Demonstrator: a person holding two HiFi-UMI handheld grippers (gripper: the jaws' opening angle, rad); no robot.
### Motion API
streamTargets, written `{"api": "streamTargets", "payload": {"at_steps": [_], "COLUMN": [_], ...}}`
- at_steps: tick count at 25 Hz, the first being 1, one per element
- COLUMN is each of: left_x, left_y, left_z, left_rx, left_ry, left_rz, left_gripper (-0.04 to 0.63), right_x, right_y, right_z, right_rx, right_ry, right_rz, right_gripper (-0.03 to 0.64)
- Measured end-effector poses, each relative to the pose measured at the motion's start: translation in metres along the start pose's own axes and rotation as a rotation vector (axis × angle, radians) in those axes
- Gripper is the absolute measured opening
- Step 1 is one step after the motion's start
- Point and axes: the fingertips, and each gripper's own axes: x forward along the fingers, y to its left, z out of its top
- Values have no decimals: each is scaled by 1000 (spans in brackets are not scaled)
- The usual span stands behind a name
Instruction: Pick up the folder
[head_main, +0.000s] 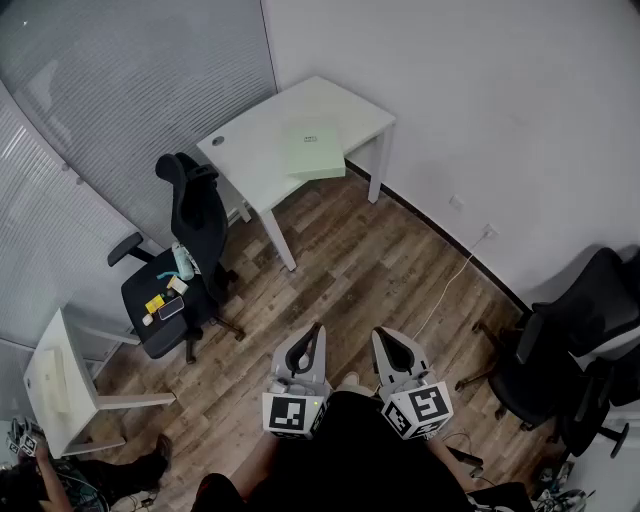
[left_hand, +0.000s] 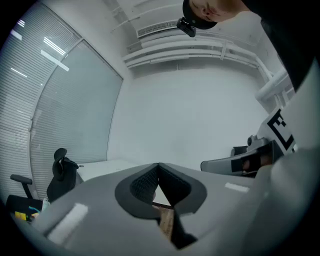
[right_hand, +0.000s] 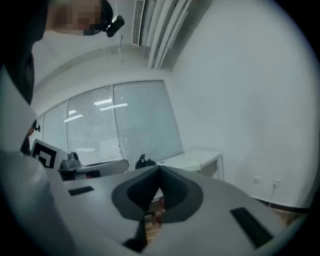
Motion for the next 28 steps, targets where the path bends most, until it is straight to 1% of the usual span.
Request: {"api": "streamTargets", "payload": {"at_steps": [6,9,11,13,16,19,22,25,28], "left_x": [-4,-4,-5,-7,-10,-11,-12,-17,-18], "left_y": [-6,-9,-11,-12,-10,-9,-9,-7,-1], "left_z": [-6,-3,-4,-5,-1,0,1,1,0], "left_rx": [-10,1,10,3,-21,-23,-8,-6,-8], "left_ry": [14,21,16,7,-10,-28,-26,-20,-30], "left_rz": [-2,-6,-13,-20,-29,-36,-13,21,55], "left_gripper": [5,5,5,5,5,5,5,5,5], "right_x": [-4,-6,-5,-4,-1,1,-1,-2,-2], "right_y": [6,6,7,10,13,14,14,17,15], "right_z": [-1,-4,-3,-1,-1,0,-3,-7,-11], "right_rx": [7,5,-5,-9,5,30,40,39,41], "right_ry": [-1,3,7,4,-3,-8,-6,6,19], "right_rz": [8,12,22,31,39,59,72,81,81], "right_gripper": [-2,-2,-2,-2,-2,-2,-2,-2,-2]}}
